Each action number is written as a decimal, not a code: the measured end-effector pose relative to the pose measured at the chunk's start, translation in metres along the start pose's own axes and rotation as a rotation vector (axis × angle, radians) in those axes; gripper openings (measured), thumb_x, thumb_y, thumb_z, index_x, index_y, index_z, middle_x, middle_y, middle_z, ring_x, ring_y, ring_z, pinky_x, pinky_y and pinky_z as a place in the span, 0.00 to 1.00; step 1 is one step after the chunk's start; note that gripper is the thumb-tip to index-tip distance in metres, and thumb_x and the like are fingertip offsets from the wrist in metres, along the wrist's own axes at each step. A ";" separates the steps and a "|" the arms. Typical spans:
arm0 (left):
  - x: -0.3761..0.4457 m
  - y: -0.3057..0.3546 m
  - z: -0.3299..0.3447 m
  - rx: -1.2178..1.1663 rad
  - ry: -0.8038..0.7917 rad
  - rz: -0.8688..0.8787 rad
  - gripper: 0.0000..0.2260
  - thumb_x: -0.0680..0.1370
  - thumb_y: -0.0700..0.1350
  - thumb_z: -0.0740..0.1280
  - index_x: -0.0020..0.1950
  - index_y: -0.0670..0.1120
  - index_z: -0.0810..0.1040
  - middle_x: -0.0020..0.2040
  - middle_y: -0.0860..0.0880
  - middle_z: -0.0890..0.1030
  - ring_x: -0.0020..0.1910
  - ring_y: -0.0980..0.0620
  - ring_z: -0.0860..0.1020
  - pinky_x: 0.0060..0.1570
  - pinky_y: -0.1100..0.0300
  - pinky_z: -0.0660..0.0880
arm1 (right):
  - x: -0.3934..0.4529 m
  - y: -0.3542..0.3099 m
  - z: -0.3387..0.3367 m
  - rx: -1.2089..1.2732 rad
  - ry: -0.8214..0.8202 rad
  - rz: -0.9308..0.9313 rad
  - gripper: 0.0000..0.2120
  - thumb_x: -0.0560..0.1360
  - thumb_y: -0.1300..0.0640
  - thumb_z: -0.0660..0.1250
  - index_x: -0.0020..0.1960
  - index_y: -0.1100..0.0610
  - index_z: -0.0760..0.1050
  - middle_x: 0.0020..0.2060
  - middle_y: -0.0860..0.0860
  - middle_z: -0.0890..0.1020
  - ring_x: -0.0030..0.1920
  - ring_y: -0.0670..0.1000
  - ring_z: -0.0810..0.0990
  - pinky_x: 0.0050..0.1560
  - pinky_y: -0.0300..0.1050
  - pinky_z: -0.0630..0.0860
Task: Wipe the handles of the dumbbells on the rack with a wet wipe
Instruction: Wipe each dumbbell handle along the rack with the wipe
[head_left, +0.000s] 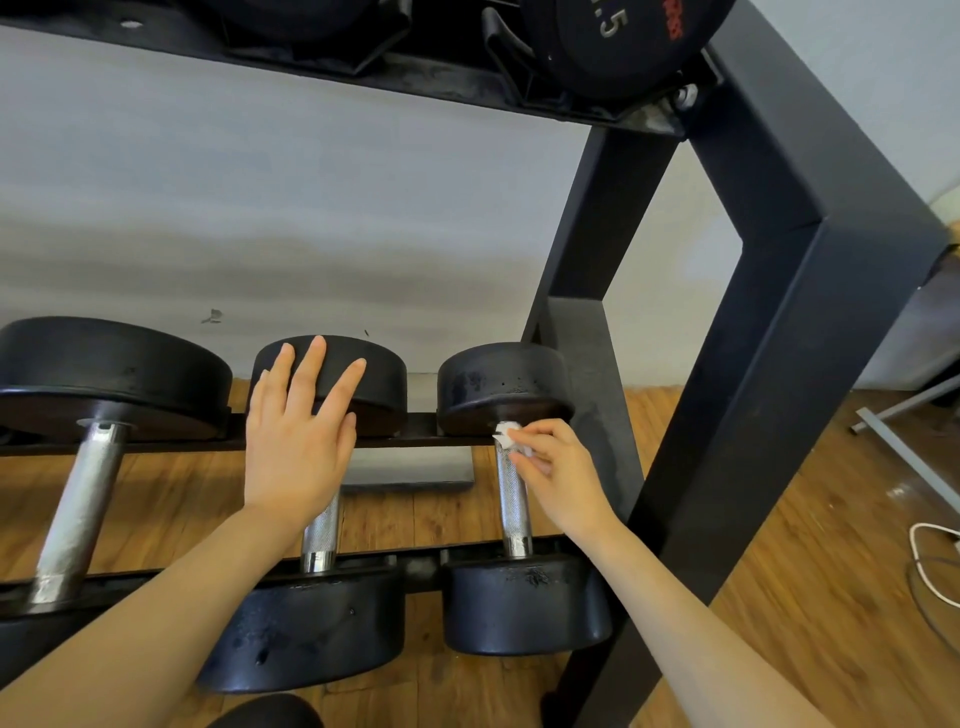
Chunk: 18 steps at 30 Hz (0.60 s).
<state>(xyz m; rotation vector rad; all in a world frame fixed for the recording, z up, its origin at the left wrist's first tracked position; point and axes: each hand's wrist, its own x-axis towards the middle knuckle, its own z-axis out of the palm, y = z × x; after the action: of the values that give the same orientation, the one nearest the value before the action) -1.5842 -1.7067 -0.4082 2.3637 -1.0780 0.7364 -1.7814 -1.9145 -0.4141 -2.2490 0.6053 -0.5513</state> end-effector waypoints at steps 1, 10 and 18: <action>0.000 0.000 0.000 -0.002 0.002 0.000 0.26 0.76 0.42 0.70 0.74 0.48 0.70 0.76 0.38 0.65 0.75 0.34 0.60 0.71 0.37 0.60 | -0.004 0.003 -0.001 -0.013 -0.027 -0.008 0.16 0.77 0.61 0.68 0.65 0.56 0.77 0.57 0.44 0.72 0.58 0.40 0.75 0.64 0.40 0.74; 0.000 0.000 0.000 -0.008 0.015 0.001 0.26 0.76 0.41 0.70 0.74 0.47 0.70 0.76 0.38 0.65 0.75 0.34 0.60 0.71 0.36 0.59 | -0.001 0.002 -0.001 -0.078 -0.088 -0.051 0.21 0.77 0.58 0.68 0.70 0.56 0.72 0.62 0.46 0.69 0.63 0.43 0.72 0.68 0.42 0.70; 0.000 0.001 0.001 -0.014 0.016 -0.002 0.26 0.76 0.41 0.70 0.74 0.48 0.69 0.75 0.38 0.64 0.75 0.34 0.60 0.71 0.36 0.59 | 0.001 -0.005 -0.004 -0.134 -0.117 -0.031 0.24 0.79 0.58 0.65 0.73 0.54 0.66 0.64 0.46 0.65 0.60 0.41 0.71 0.63 0.29 0.68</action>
<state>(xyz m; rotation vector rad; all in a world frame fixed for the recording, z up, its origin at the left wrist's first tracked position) -1.5848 -1.7078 -0.4085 2.3430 -1.0708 0.7440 -1.7817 -1.9136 -0.4079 -2.4016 0.5635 -0.4015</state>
